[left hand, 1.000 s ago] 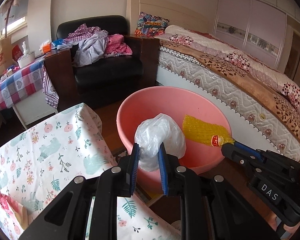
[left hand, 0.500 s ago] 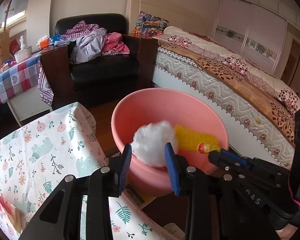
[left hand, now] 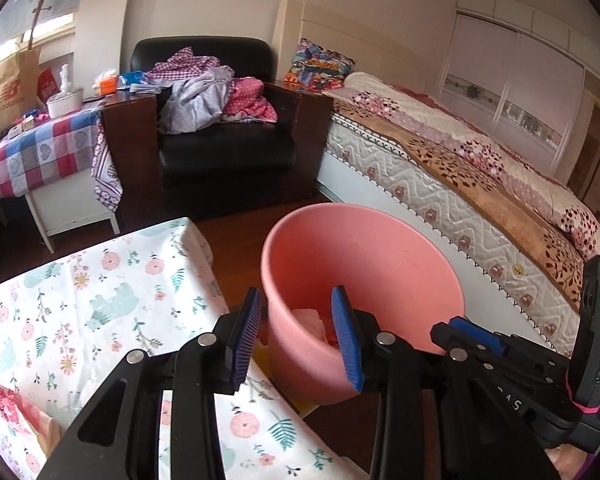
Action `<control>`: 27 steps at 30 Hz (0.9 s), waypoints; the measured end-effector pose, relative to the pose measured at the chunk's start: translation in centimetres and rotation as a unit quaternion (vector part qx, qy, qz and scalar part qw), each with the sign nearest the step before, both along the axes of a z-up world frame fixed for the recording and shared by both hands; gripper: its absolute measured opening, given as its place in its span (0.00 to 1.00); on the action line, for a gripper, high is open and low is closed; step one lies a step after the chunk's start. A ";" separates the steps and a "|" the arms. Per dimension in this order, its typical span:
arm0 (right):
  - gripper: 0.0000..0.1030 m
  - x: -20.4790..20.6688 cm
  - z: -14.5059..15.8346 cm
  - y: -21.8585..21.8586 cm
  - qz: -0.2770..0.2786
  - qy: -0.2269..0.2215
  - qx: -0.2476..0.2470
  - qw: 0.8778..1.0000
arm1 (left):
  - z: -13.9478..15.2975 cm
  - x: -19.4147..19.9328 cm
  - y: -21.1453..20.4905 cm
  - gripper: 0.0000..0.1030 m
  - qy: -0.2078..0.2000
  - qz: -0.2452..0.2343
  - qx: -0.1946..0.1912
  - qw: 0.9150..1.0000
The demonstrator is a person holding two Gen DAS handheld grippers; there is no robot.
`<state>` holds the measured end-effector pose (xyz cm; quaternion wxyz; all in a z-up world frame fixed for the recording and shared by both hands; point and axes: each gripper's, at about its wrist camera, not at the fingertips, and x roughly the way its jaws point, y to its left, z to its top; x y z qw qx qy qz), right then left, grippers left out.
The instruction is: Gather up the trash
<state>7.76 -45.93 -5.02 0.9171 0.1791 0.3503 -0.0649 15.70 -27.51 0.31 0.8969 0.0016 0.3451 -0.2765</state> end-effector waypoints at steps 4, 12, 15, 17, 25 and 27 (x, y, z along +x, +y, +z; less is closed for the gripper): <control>0.26 -0.3 0.2 -0.4 -0.008 -0.005 0.000 1.000 | 0.2 -0.1 1.2 0.35 0.000 0.010 -0.002 1.000; 0.26 -1.2 0.5 -1.2 -0.017 -0.009 0.001 1.000 | 0.6 -1.0 4.5 0.35 0.001 0.032 -0.009 0.999; 0.26 -1.5 0.6 -1.2 -0.017 -0.009 0.001 1.000 | 0.8 -1.7 5.8 0.35 0.003 0.040 -0.013 0.999; 0.26 -1.8 0.8 -1.2 -0.015 -0.011 0.010 1.000 | 1.1 -2.5 6.9 0.35 0.000 0.044 -0.012 0.999; 0.26 -2.6 1.6 1.5 0.033 -0.018 0.024 0.999 | 1.6 -6.1 10.8 0.35 -0.005 0.051 -0.006 0.999; 0.26 -2.7 1.8 3.1 0.056 -0.018 0.023 0.998 | 1.4 -7.2 12.2 0.35 -0.003 0.055 -0.001 0.998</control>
